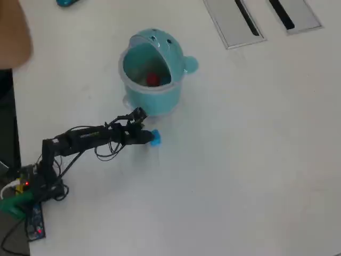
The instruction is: Grasp RGB lego blocks and put them in the bin one by one.
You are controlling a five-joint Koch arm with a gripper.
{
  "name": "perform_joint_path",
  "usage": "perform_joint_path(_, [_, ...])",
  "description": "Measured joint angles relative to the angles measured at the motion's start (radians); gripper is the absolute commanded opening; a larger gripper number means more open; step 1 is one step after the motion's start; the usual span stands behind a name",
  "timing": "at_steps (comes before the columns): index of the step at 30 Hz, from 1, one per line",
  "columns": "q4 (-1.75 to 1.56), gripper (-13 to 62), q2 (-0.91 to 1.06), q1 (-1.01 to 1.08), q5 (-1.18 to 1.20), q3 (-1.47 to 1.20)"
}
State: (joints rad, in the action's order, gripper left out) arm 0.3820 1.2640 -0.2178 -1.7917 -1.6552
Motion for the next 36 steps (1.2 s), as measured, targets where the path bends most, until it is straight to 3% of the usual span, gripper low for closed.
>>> perform_joint_path(33, [0.0,28.6,-0.172,0.057,0.0,0.114])
perform_joint_path(34, [0.0,28.0,-0.179,0.057,0.0,0.123])
perform_joint_path(36, [0.005,19.8,-0.184,0.057,0.0,0.146])
